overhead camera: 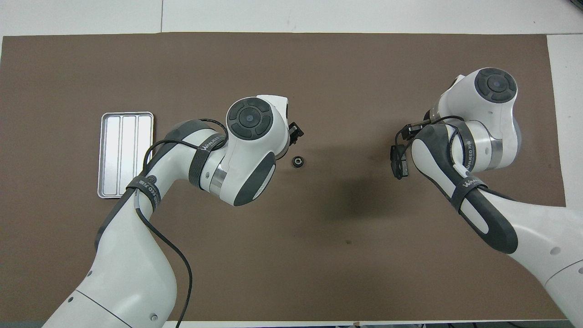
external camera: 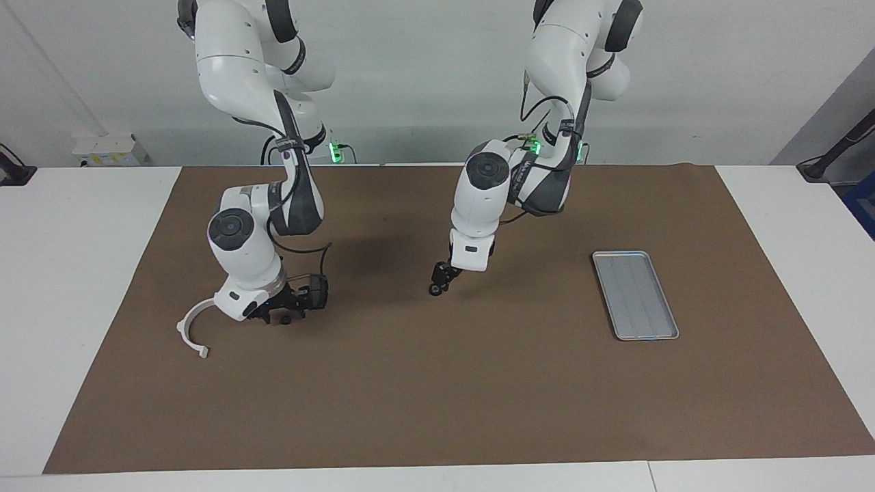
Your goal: Pick bearing gear from pile to tray
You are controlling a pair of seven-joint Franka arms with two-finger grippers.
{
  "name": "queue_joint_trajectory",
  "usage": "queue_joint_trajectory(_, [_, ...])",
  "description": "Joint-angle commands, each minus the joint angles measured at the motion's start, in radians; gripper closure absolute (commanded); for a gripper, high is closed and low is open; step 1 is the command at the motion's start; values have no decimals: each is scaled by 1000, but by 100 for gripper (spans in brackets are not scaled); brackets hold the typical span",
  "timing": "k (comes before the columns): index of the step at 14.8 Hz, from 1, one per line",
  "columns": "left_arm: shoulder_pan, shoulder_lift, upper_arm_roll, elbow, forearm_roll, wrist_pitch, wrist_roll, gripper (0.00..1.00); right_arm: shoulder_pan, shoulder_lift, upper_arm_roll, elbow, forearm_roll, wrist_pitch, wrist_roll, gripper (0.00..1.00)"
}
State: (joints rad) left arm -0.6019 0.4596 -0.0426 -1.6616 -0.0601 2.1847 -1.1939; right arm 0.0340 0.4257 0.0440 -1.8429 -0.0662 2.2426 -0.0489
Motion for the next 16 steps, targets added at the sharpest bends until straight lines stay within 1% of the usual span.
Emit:
queue_joint_trajectory(1, [-55,33,21,3,-6,15,-30,0,-16,-31,11,-41,8,28,-23,15])
queue_joint_trajectory(2, [-73,81,23,28,5,-5,-32,0,-17,-31,11,-44,8,28,-23,15])
queue_joint_trajectory(3, [-100,127,35,78,6,-25,-30,0,-17,-31,11,-45,8,29,-23,15])
queue_joint_trajectory(4, [-101,128,38,106,3,-73,-30,0,-17,-30,11,-47,8,28,-23,16])
queue_joint_trajectory(5, [-116,129,39,106,3,-85,-35,0,-19,-30,11,-47,8,28,-25,17])
queue_joint_trajectory(8, [-115,134,39,85,8,-11,-38,1,-19,-28,10,-52,8,35,-28,22])
queue_joint_trajectory(10, [-113,136,39,83,11,-9,-38,1,-25,-30,11,-64,8,60,-31,30])
queue_joint_trajectory(12, [-115,134,39,62,13,-9,-39,1,-28,-30,10,-67,8,63,-32,40])
queue_joint_trajectory(14, [-116,134,39,60,13,-2,-47,1,-28,-30,10,-67,8,63,-31,54])
queue_joint_trajectory(16, [-116,134,39,54,13,3,-68,2,-28,-28,10,-65,8,65,-34,77])
